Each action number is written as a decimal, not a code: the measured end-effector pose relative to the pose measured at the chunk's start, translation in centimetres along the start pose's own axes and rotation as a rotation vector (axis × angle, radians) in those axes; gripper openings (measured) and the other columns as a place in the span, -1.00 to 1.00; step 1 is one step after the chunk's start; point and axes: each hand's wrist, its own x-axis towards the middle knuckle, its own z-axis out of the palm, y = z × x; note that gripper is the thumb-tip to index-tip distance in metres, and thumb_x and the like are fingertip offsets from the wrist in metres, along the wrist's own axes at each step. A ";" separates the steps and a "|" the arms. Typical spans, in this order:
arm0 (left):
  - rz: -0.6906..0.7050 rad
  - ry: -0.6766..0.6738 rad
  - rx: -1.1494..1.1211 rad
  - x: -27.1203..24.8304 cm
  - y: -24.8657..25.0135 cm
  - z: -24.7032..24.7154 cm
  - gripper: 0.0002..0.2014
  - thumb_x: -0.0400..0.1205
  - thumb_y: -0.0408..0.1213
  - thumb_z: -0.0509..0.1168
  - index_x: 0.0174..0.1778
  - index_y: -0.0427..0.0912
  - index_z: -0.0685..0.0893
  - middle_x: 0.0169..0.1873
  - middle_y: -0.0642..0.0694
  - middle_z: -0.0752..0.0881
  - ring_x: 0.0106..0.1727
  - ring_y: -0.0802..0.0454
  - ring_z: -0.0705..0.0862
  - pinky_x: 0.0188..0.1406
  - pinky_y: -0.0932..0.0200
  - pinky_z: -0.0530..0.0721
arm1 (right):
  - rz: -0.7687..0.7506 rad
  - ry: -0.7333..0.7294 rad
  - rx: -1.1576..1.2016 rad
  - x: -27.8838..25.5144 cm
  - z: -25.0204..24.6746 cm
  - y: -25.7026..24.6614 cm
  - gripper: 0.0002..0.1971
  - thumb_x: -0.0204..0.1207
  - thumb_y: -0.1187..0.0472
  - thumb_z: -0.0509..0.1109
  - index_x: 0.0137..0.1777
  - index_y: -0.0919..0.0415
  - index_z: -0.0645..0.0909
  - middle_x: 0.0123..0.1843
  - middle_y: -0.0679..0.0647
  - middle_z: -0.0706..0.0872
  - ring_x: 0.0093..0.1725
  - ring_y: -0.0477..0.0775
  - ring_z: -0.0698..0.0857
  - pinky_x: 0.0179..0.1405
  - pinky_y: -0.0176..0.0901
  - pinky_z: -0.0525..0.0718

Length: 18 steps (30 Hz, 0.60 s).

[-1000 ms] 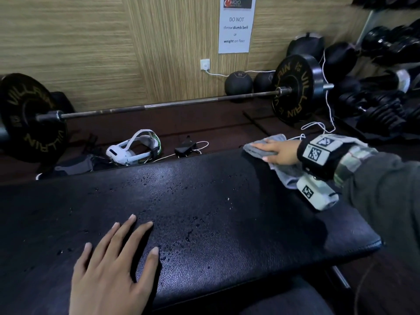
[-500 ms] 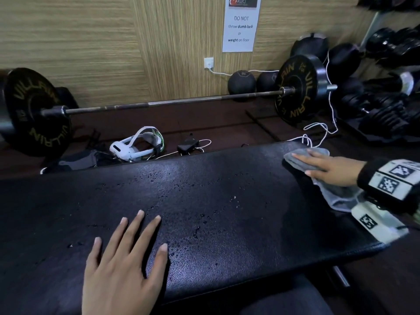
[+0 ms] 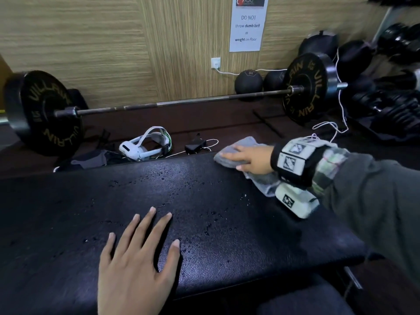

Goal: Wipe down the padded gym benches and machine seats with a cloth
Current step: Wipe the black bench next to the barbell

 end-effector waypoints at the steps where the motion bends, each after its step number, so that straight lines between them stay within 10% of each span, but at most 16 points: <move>1: -0.001 -0.001 -0.001 0.0 0.0 0.0 -0.47 0.52 0.24 0.07 0.43 0.38 0.55 0.52 0.23 0.51 0.56 0.15 0.41 0.53 -0.17 0.30 | -0.061 -0.017 -0.025 -0.8 0.6 -0.2 -0.43 0.71 0.07 0.07 0.62 -0.26 -0.11 0.69 0.09 -0.08 0.64 0.14 0.07 0.60 0.10 0.00; 6: -0.007 0.019 -0.001 -0.1 0.1 0.1 -0.47 0.52 0.23 0.08 0.42 0.35 0.59 0.51 0.21 0.52 0.55 0.15 0.42 0.53 -0.19 0.30 | -0.363 -0.066 0.102 -5.3 2.7 3.9 -0.33 0.66 0.14 0.20 0.47 -0.50 -0.12 0.64 -0.05 -0.09 0.64 -0.04 -0.14 0.62 -0.09 -0.19; 18: -0.008 0.010 -0.008 0.1 0.1 0.0 -0.47 0.51 0.23 0.08 0.42 0.35 0.58 0.51 0.22 0.53 0.55 0.12 0.45 0.52 -0.20 0.32 | 0.068 -0.004 -0.021 -0.7 -1.1 3.3 -0.42 0.71 0.12 0.08 0.63 -0.16 -0.09 0.68 0.05 0.08 0.65 0.04 0.03 0.42 -0.30 0.02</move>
